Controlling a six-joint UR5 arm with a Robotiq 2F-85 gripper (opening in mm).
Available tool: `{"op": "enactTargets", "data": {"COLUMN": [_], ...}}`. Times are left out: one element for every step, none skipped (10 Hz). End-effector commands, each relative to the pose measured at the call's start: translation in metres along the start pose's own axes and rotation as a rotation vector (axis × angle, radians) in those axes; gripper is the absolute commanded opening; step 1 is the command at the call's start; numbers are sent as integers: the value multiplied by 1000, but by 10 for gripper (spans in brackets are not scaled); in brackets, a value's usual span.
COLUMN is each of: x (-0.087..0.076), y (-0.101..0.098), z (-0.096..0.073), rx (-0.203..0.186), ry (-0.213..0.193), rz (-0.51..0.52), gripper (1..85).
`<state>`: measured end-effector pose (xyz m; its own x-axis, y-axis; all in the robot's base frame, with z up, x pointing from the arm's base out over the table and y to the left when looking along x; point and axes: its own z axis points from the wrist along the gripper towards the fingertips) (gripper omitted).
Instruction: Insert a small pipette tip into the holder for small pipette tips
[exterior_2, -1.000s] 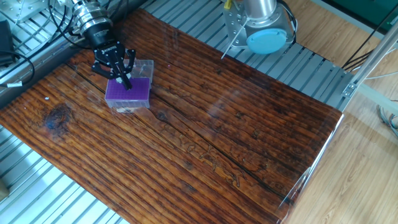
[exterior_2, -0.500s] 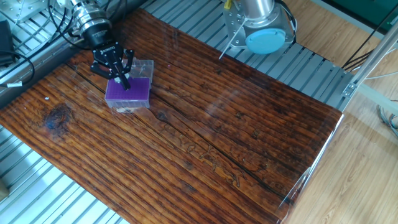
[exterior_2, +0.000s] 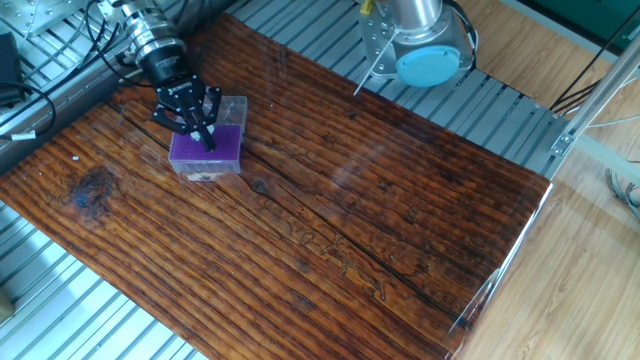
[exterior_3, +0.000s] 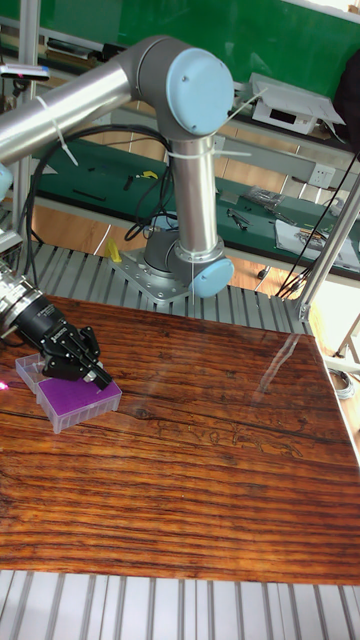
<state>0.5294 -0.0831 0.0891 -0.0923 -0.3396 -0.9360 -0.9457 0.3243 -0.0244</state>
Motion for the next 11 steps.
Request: {"op": "enactTargets", "data": {"x": [0,3,6,9,9,8,7,7,6,4,-2], "y": [3,6,8,8,8,8,8,8,8,7,7], "z": [0,0,-1,-1,-1,-1,-2,-2,-4,-5,-8], "rx": [3,1,-1,-3,-3,-4,-4,-2,0,1,0], "ry": [0,4,9,16,16,12,10,10,16,17,4], "rz": [9,20,28,27,25,27,26,26,27,28,29], "gripper": [10,10,10,10,10,10,10,10,10,10,10]}}
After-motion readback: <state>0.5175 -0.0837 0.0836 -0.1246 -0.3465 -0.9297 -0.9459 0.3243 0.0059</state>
